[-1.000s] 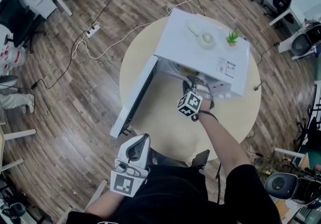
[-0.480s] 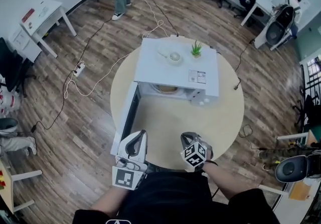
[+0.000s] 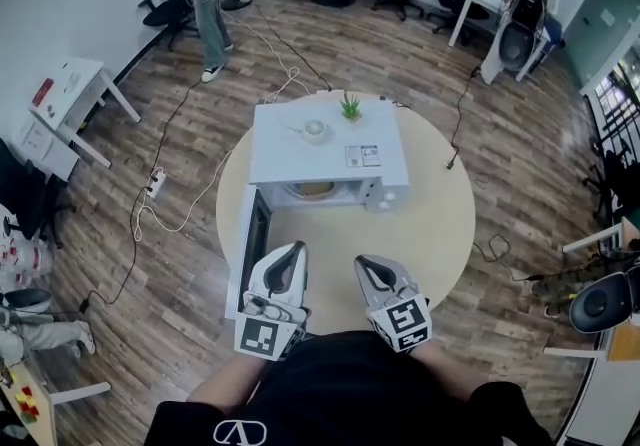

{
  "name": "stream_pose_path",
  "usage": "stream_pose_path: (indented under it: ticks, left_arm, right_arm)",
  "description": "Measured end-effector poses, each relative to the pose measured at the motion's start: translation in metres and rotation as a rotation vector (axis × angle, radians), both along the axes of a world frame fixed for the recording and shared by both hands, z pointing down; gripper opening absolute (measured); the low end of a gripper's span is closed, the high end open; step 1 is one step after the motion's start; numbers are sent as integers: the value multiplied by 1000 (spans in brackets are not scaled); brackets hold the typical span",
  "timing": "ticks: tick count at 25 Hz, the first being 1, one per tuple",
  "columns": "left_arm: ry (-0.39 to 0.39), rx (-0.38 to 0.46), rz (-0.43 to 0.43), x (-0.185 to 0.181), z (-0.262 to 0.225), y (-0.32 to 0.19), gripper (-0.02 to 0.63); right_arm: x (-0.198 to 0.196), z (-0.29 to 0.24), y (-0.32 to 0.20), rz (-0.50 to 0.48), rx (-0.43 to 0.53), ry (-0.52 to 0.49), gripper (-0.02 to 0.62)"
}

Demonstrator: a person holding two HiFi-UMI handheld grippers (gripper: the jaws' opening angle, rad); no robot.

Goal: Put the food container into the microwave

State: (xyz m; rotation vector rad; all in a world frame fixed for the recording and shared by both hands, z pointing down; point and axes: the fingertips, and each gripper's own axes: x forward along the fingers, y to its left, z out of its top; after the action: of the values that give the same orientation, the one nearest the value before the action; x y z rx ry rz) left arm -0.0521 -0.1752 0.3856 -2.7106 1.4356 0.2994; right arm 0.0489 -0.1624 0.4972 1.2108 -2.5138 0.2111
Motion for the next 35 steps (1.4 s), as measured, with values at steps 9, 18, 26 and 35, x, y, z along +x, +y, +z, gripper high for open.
stream_pose_path:
  ticks: [9, 18, 26, 35]
  left_arm:
    - [-36, 92, -11, 11, -46, -12, 0]
    - [-30, 114, -76, -3, -60, -20, 0]
    - [-32, 120, -98, -8, -63, -20, 0]
    - [-31, 135, -125, -15, -68, -22, 0]
  right_arm:
    - [38, -102, -18, 119, 323, -201, 9]
    - [70, -142, -33, 188, 452, -228, 9]
    - [74, -149, -35, 203, 482, -228, 9]
    - [74, -147, -37, 215, 493, -209, 8]
